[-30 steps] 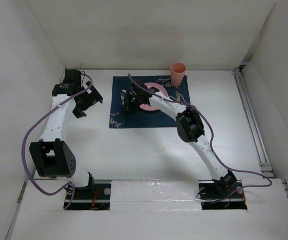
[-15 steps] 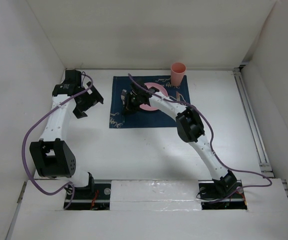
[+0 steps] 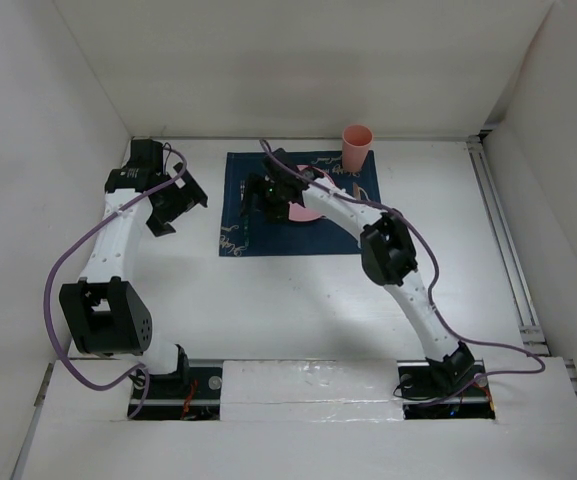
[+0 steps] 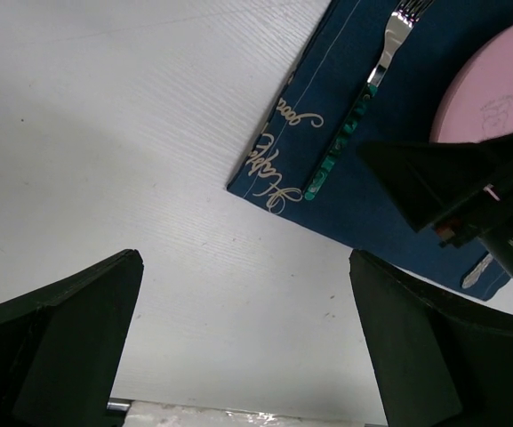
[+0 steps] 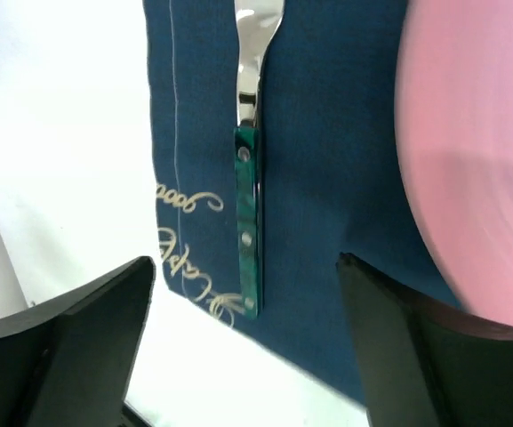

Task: Set the dinner table for one person

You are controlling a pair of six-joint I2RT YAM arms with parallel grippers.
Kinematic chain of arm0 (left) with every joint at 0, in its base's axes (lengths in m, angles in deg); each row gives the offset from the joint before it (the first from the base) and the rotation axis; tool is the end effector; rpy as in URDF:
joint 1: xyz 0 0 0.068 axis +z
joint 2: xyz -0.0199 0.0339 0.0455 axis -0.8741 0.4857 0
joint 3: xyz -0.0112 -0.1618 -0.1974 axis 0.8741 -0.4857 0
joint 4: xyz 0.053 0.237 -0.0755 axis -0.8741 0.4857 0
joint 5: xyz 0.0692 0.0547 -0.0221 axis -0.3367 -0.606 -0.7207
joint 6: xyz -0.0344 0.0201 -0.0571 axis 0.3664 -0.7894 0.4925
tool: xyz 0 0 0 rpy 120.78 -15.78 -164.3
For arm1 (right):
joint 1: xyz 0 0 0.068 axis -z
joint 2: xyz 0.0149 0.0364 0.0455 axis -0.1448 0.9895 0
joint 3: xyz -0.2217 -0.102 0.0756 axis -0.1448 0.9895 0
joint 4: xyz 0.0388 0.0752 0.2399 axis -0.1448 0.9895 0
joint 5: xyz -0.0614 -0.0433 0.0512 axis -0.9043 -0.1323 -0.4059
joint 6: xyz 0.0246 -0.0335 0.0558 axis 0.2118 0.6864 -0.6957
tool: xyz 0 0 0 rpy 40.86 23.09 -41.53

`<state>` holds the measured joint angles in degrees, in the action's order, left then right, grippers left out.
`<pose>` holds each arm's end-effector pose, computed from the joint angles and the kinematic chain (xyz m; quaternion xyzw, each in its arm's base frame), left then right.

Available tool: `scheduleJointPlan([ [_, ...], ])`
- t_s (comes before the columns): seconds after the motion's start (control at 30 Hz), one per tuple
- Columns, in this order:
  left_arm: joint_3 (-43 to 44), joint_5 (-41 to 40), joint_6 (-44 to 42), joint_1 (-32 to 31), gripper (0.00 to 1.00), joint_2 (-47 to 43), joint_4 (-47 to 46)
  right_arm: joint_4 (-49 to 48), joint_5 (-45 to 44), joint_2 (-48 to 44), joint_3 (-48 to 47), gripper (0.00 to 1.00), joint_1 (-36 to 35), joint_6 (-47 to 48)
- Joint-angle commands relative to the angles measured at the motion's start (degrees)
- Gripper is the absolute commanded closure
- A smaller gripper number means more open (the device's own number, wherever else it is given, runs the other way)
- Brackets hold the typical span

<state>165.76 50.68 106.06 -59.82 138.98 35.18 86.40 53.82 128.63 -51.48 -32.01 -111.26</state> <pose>0.3229 0.0004 0.2933 -0.2529 0.9108 -0.1332 0.2981 0.4137 0.3683 0.1562 -0.0123 0.9329 0.3110 0.1813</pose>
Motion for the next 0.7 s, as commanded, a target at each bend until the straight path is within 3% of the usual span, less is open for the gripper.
scheduleJointPlan([
  [0.0,1.31,-1.47,-0.13,0.1,0.0,-2.04,0.72,1.3,-4.93,-9.57,0.86,0.1,-0.62,0.61],
  [0.03,1.31,-2.17,0.66,0.1,0.0,-2.65,0.72,1.3,-5.73,-13.24,2.6,0.0,-0.62,0.61],
  [0.2,6.57,-7.17,3.04,0.1,0.0,-3.18,4.32,5.07,-13.72,-28.19,7.36,0.0,-0.62,5.0],
  [0.37,10.71,-7.89,3.56,0.1,0.0,-3.18,5.99,13.86,-29.1,-47.7,15.18,0.0,0.08,9.92],
  [0.5,12.83,-8.59,4.17,0.1,0.0,-3.8,5.99,22.64,-35.17,-63.96,21.94,0.0,5.51,10.63],
  [0.67,14.49,-11.83,4.79,0.1,0.0,-10.03,6.52,33.89,-39.13,-82.25,20.03,0.0,13.34,14.84],
])
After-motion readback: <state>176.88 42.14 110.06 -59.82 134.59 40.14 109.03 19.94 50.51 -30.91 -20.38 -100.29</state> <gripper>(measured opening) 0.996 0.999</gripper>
